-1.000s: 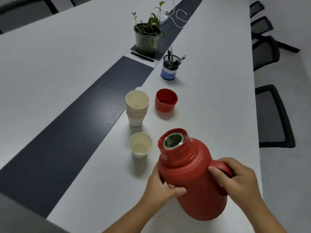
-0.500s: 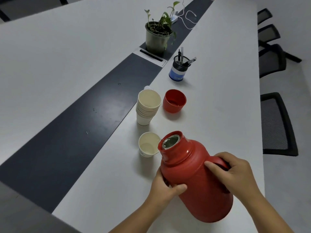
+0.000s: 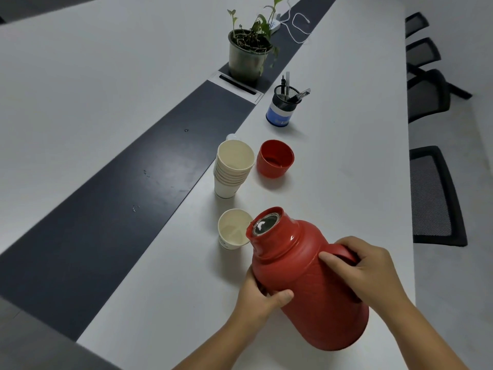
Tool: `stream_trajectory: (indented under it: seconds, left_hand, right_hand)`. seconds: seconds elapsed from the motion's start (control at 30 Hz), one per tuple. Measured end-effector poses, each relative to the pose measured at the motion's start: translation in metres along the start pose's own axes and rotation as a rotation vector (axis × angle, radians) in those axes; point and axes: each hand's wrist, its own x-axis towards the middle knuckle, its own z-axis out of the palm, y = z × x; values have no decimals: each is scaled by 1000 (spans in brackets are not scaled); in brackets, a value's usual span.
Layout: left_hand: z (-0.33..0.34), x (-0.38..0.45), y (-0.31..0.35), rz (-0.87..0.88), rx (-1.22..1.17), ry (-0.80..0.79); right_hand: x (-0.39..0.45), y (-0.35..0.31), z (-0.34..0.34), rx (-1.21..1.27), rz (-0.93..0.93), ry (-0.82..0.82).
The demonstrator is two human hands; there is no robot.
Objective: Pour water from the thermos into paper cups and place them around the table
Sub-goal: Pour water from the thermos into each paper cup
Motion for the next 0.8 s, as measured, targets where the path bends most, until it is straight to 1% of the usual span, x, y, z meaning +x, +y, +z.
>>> stream_trajectory:
  seconds: [0.43,0.8]
  left_hand:
    - [0,0,-3,28,-15,4]
    - [-2,1,-6,13,7,12]
  right_hand:
    - [3,-3,1,-10,-8,-11]
    - [3,-2,1,-7,6,-18]
